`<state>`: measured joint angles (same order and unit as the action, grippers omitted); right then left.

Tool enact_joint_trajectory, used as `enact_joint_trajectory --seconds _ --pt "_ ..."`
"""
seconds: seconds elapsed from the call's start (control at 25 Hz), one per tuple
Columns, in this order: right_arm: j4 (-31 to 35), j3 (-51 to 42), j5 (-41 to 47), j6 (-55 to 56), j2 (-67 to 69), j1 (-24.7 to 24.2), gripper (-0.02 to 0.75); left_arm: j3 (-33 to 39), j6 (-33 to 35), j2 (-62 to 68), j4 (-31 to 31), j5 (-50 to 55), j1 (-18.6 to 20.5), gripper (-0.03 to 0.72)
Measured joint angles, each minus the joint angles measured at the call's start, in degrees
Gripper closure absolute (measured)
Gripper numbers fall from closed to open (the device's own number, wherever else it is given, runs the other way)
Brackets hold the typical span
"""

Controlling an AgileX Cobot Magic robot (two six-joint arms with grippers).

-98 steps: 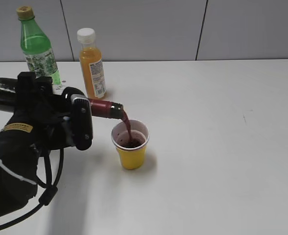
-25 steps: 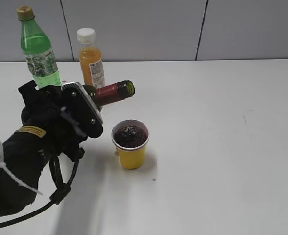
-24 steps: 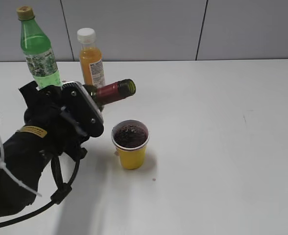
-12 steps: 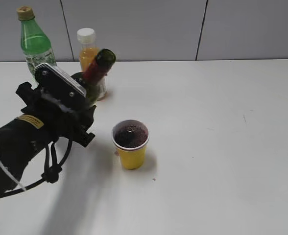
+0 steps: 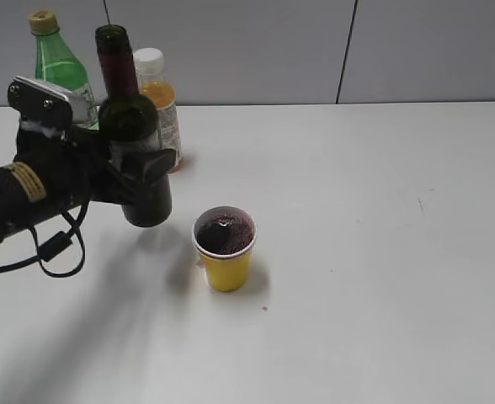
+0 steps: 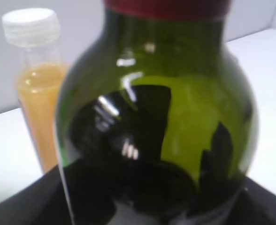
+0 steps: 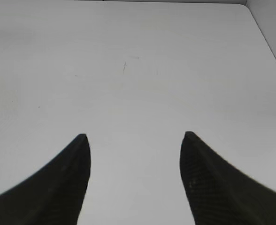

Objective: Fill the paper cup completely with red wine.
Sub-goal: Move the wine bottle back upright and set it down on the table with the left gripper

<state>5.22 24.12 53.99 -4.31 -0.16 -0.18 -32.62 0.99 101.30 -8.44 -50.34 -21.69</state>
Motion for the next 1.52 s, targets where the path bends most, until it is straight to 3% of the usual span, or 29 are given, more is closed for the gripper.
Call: enact_joint_trajectory --seconds 0.2,0.48,0.72,1.12,1.52 --pt "0.0 0.0 0.0 0.0 0.0 0.0 0.278 -5.3 -8.9 1.2 -16.5 0.0 5.4 0.137" --pt "0.0 0.0 0.0 0.0 0.0 0.0 0.278 -17.8 -14.0 9.6 -26.2 -1.4 5.8 0.137" --pt "0.0 0.0 0.0 0.0 0.0 0.0 0.278 -25.5 -14.2 15.9 -27.8 -1.3 5.1 0.137" --pt "0.0 0.0 0.0 0.0 0.0 0.0 0.278 -27.9 -14.3 21.2 -27.8 -1.5 1.5 0.137" --pt "0.0 0.0 0.0 0.0 0.0 0.0 0.278 -28.0 -13.9 23.5 -26.7 -1.7 1.4 0.138"
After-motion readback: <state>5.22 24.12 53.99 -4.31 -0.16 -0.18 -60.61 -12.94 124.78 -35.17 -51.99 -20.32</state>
